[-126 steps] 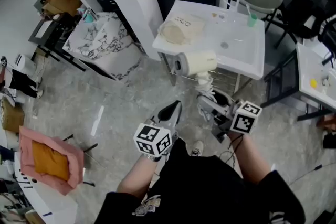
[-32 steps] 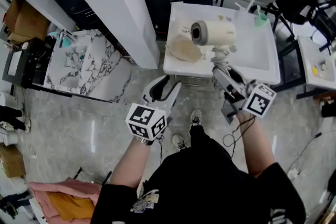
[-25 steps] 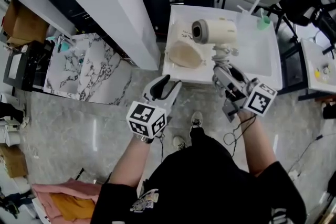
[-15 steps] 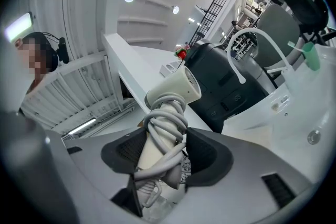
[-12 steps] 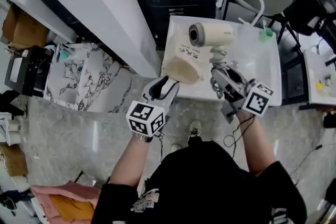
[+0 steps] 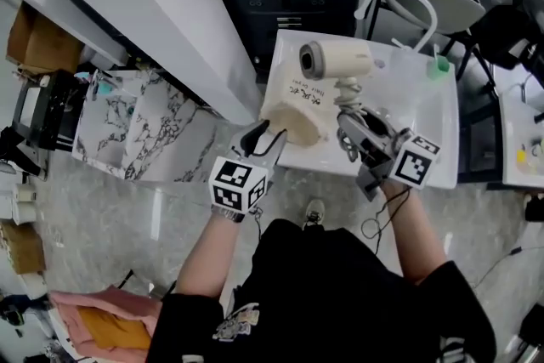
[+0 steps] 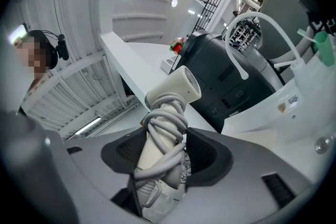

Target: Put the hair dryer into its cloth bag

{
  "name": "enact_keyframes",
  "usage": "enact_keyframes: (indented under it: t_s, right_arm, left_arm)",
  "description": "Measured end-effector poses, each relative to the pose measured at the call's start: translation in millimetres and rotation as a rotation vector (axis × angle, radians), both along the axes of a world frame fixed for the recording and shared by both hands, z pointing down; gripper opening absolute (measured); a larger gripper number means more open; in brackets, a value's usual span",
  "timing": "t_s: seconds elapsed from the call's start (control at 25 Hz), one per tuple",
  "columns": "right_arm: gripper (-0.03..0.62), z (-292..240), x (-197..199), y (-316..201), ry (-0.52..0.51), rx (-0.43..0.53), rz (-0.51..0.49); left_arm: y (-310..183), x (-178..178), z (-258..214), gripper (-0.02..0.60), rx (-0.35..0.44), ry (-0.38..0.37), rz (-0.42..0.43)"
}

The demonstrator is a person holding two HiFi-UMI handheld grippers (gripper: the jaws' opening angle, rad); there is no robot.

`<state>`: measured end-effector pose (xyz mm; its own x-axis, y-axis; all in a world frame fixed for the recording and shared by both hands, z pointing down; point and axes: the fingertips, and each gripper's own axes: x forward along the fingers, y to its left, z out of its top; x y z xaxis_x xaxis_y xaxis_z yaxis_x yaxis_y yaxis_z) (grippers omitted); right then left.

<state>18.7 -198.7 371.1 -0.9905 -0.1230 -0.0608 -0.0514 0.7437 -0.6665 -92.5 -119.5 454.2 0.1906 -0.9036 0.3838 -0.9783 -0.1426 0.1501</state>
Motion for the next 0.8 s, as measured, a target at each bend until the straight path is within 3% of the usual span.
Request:
enact_keyframes:
  t_s: [0.24,0.44,0.8]
  right_arm:
    - [0.235,16.4,-6.3,-10.5,0.008,-0.052,0.0]
    - [0.235,20.4,-15.7,-12.5,0.017,-0.036,-0.01]
    - [0.235,33.5,-32.1,-19.9,0.034,-0.076,0.071]
  left_arm:
    - [-16.8,-10.5,18.1,0.164,-0.044,-0.078,0.031]
    - [-32.3,-26.1,41.3,0.172,-0.089,-0.104,0.066]
    - [-58.7,-48.1,93.4,0.178,-0.204,-0.198,0.216]
